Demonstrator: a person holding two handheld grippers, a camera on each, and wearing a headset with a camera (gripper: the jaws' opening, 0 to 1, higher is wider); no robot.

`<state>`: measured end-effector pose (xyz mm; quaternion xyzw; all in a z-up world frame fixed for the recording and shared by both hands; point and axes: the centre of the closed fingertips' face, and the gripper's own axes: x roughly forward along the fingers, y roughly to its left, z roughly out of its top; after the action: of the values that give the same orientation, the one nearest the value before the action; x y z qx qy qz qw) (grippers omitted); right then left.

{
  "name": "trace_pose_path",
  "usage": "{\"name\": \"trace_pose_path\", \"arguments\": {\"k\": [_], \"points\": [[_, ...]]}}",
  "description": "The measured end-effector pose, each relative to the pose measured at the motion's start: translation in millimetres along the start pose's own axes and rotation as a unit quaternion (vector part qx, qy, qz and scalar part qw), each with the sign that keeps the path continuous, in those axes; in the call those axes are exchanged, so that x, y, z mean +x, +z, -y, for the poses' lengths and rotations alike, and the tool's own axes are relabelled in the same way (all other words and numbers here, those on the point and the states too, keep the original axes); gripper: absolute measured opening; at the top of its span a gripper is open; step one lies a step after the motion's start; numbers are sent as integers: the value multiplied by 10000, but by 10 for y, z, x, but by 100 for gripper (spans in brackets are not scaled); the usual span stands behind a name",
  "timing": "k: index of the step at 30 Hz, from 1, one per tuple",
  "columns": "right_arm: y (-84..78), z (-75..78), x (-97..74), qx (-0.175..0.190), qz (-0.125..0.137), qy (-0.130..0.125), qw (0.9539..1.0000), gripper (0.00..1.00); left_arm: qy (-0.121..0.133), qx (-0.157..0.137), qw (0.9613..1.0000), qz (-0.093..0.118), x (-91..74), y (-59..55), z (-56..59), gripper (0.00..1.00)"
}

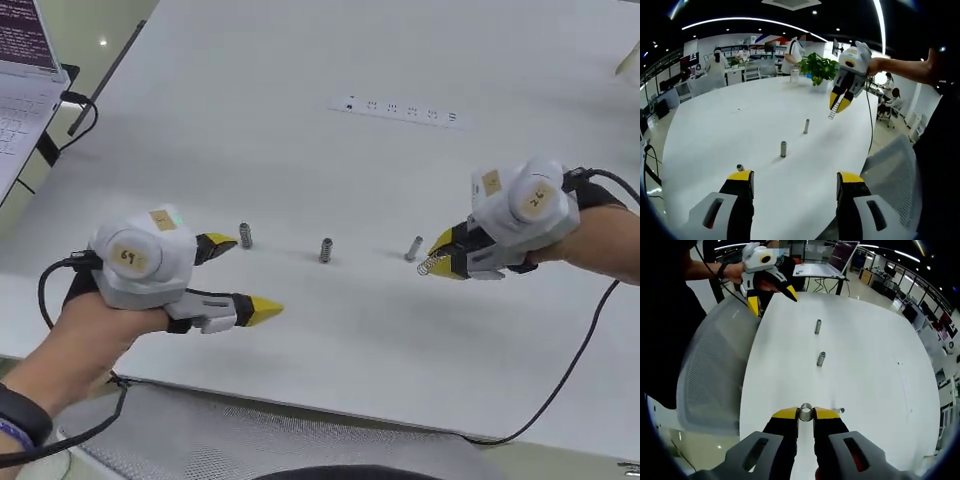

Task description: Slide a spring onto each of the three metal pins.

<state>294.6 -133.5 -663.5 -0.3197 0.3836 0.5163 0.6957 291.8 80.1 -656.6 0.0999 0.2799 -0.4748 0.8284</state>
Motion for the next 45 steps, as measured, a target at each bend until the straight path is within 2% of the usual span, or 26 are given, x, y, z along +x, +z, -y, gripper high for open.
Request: {"name": "trace_pose_path", "arguments": {"k": [5,8,11,20,30,34,38,45], "points": [[13,105,-13,34,-32,-57,10000,8,187,-123,9997,-51,-117,-94,-83,69],[38,136,-5,3,-32,-45,10000,8,208,-381,9990,57,-170,-116,-113,70],[49,157,6,-25,-51,-33,10000,8,272,-313,9991,-44,-197,-159,-133,72],[11,286,43,2,-115,-36,9999,8,439,-409,9982,14,-285,-150,-236,74],[-76,425,115,48,-203,-20,9998,8,574,-502,9971,-22,-363,-219,-316,73],[-111,457,165,42,-239,9,9997,8,641,-550,9964,-44,-379,-250,-375,72],[-147,498,195,51,-265,21,9996,8,682,-557,9961,-36,-391,-235,-417,72],[-211,581,237,84,-313,32,9995,8,693,-595,9958,-60,-364,-231,-441,72]]}}
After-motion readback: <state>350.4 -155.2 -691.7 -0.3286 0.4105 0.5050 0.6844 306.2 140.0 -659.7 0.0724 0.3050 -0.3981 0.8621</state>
